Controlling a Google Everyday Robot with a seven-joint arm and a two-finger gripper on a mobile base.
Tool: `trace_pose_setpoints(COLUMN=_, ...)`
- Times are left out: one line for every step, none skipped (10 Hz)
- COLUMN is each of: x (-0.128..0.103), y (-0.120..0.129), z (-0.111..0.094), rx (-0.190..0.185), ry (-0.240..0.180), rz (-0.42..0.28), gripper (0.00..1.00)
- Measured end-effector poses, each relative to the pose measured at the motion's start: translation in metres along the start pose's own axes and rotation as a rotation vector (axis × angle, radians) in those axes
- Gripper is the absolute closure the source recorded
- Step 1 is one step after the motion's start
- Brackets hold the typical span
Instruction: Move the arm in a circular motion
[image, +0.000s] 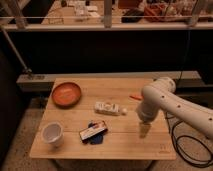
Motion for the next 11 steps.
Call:
trace_pose_setpoints(x=-0.026, y=0.002, z=0.001, rx=-0.002, ry=0.000, rz=-0.049, gripper=0.20)
trace_pose_setpoints(x=-0.050, y=0.003, z=0.002, rx=-0.003, ry=-0.003, rz=-0.096, gripper=0.20)
trace_pose_setpoints(x=-0.075, y=0.003, z=0.003, rx=-0.001, ry=-0.006, rz=-0.151, gripper=0.20)
trace_pose_setpoints(x=-0.104, y=0.001, z=0.002, rx=0.002, ry=-0.013, rz=-0.212, gripper=0.20)
trace_pose_setpoints(x=-0.128, y=-0.003, z=0.002, rx=0.005, ry=-0.019, rz=-0.263, gripper=0.20)
trace_pose_setpoints(x=-0.150, y=-0.009, z=0.003, rx=0.011, ry=-0.024, rz=-0.312, gripper=0.20)
trace_pose_setpoints(x=-0.175, y=-0.019, z=0.003, rx=0.019, ry=-0.027, rz=-0.364, gripper=0.20)
trace_pose_setpoints(x=-0.198, y=-0.038, z=0.005, rx=0.029, ry=-0.027, rz=-0.410, gripper=0.20)
trace_pose_setpoints(x=-0.208, y=-0.059, z=0.007, rx=0.037, ry=-0.023, rz=-0.427, gripper=0.20)
trace_pose_setpoints(x=-0.214, y=-0.079, z=0.008, rx=0.044, ry=-0.024, rz=-0.432, gripper=0.20)
trace_pose_setpoints(x=-0.216, y=-0.104, z=0.009, rx=0.052, ry=-0.022, rz=-0.427, gripper=0.20)
